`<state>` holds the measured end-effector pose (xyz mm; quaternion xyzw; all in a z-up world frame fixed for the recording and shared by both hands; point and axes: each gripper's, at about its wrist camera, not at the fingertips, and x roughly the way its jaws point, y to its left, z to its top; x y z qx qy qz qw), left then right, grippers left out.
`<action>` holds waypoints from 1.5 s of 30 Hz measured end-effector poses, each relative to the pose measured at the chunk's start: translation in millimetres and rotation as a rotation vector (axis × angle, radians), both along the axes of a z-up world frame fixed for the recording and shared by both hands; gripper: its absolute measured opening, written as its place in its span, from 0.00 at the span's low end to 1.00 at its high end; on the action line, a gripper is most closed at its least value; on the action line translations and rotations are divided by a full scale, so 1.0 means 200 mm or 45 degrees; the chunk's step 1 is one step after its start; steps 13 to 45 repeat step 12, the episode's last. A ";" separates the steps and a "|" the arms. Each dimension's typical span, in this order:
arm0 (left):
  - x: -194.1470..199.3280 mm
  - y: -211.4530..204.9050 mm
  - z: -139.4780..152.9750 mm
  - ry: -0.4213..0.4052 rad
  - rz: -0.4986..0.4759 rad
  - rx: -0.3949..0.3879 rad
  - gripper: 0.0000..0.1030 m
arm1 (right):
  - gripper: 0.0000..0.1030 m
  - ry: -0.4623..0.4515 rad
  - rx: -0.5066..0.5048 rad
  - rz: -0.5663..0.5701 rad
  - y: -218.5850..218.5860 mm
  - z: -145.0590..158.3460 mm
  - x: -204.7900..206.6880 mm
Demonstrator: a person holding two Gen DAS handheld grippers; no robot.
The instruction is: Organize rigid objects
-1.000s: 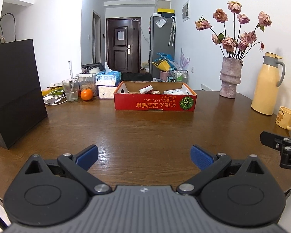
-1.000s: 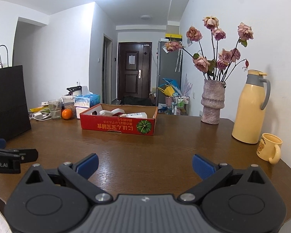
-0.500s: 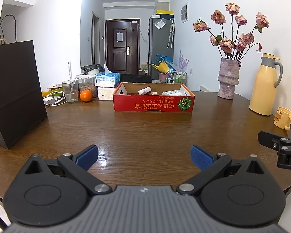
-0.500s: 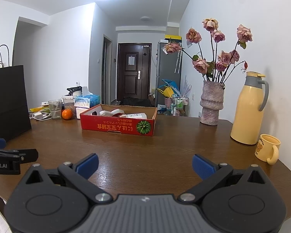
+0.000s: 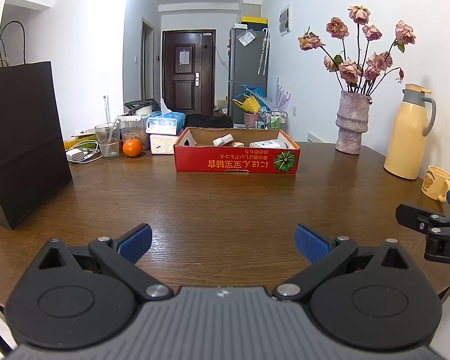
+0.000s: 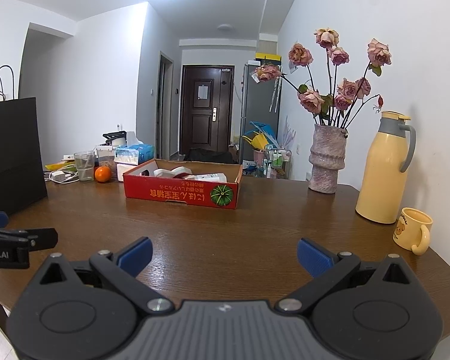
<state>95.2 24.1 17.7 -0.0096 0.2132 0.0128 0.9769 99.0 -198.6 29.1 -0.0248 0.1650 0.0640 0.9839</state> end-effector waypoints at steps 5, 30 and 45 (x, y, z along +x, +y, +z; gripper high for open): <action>-0.01 0.00 0.00 -0.002 0.002 0.000 1.00 | 1.00 0.001 -0.002 0.000 0.00 0.00 0.00; -0.01 0.00 0.01 -0.006 -0.008 -0.010 1.00 | 1.00 0.002 -0.003 0.001 0.00 0.00 0.00; -0.01 0.00 0.01 -0.006 -0.008 -0.010 1.00 | 1.00 0.002 -0.003 0.001 0.00 0.00 0.00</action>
